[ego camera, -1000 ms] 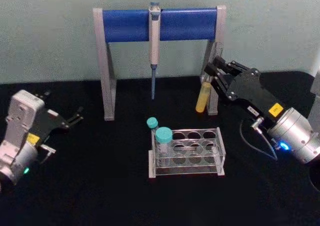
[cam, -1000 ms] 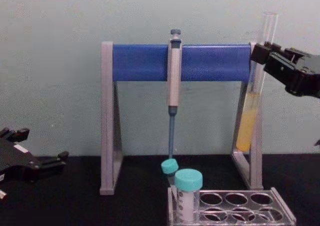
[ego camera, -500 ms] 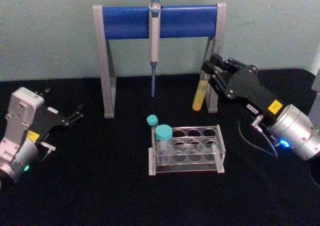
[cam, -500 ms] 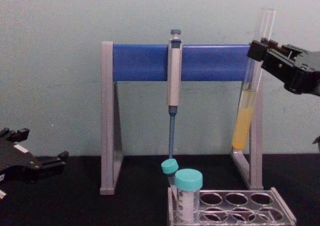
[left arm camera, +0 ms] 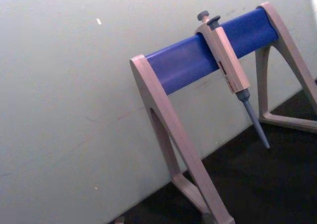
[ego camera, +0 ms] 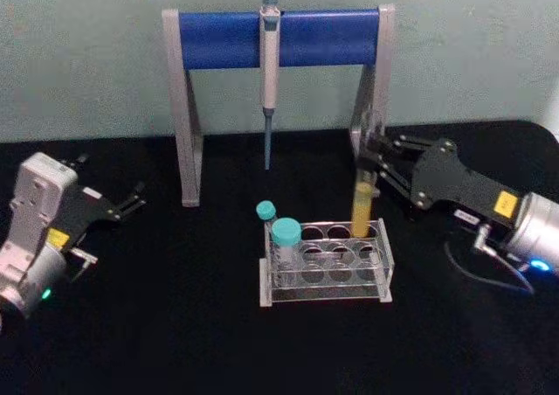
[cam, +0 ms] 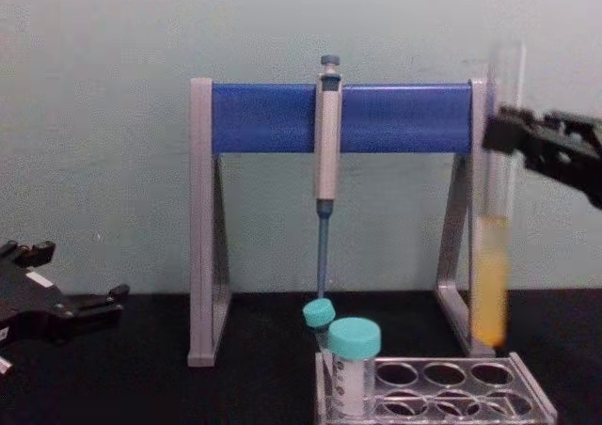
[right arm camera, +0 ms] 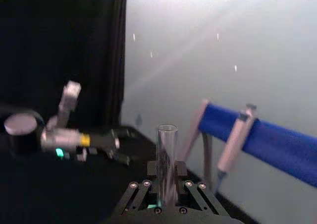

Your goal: Pick up the test tube from the test tube rack, shake it, then place it back into the test tube rack.

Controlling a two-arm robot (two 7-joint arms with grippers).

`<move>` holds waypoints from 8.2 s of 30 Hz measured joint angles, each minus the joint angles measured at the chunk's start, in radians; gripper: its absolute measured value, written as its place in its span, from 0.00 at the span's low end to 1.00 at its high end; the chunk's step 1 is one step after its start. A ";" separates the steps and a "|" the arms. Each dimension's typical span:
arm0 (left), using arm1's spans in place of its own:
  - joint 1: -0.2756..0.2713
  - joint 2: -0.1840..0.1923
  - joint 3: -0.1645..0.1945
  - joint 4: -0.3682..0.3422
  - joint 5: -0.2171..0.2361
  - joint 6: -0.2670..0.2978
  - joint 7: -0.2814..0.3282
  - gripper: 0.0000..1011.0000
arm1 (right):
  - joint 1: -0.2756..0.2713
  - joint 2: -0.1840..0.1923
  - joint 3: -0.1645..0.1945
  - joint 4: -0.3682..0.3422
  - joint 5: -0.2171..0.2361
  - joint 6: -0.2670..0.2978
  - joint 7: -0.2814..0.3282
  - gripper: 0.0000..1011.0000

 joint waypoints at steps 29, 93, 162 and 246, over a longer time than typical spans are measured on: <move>0.000 0.000 0.000 0.000 0.000 0.000 0.000 0.99 | 0.015 -0.152 0.060 0.068 -0.152 -0.088 -0.245 0.21; 0.000 0.000 0.000 0.000 0.000 0.000 0.000 0.99 | 0.062 -0.133 0.007 0.082 -0.100 -0.031 -0.123 0.21; 0.000 0.000 0.000 0.000 0.000 0.000 0.000 0.99 | 0.040 -0.011 -0.033 0.067 0.090 -0.009 0.049 0.21; 0.000 0.000 0.000 0.000 0.000 0.000 0.000 0.99 | 0.119 -0.122 -0.104 0.294 -0.050 -0.066 -0.015 0.21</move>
